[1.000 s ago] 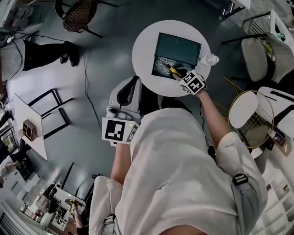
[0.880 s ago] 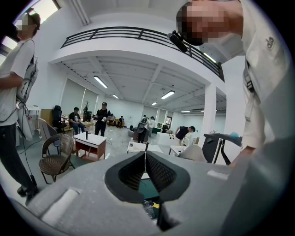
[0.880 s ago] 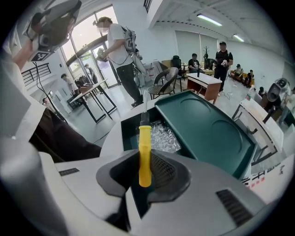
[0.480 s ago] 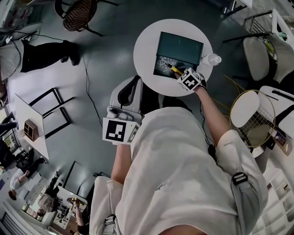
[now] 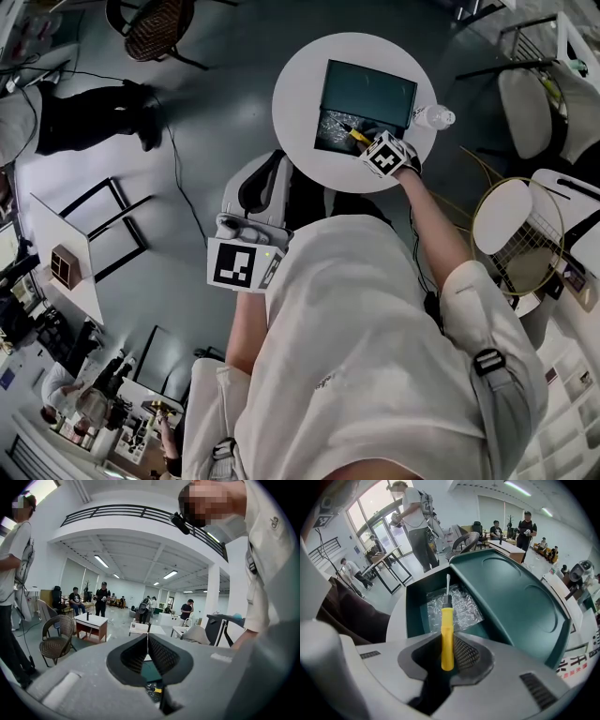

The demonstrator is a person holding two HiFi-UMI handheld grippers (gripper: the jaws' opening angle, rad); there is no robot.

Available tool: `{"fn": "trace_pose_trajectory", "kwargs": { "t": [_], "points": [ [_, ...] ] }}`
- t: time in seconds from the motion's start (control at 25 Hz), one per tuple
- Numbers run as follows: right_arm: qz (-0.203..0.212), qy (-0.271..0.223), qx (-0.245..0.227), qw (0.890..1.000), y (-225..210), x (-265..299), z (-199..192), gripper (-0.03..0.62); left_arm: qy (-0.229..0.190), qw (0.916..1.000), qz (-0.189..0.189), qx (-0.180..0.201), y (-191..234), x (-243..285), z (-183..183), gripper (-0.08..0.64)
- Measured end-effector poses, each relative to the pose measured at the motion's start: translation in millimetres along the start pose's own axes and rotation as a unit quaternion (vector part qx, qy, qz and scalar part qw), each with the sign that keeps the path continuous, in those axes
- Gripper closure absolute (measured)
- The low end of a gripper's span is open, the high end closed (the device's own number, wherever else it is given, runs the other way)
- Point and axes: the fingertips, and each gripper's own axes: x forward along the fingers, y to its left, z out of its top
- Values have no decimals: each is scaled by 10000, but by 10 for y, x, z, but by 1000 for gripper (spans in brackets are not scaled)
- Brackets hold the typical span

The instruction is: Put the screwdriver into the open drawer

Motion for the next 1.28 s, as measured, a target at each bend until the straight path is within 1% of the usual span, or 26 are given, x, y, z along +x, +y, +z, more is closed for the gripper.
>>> {"fn": "trace_pose_trajectory", "kwargs": {
  "t": [0.48, 1.04, 1.28],
  "points": [
    [-39, 47, 90, 9999, -21, 80, 39, 512, 53, 10000, -70, 19, 56, 15, -2, 545],
    [-58, 23, 227, 9997, -51, 100, -28, 511, 53, 9999, -109, 60, -10, 45, 7, 544],
    [-112, 110, 223, 9996, -37, 72, -28, 511, 38, 9999, -114, 75, -10, 20, 28, 544]
  ]
}}
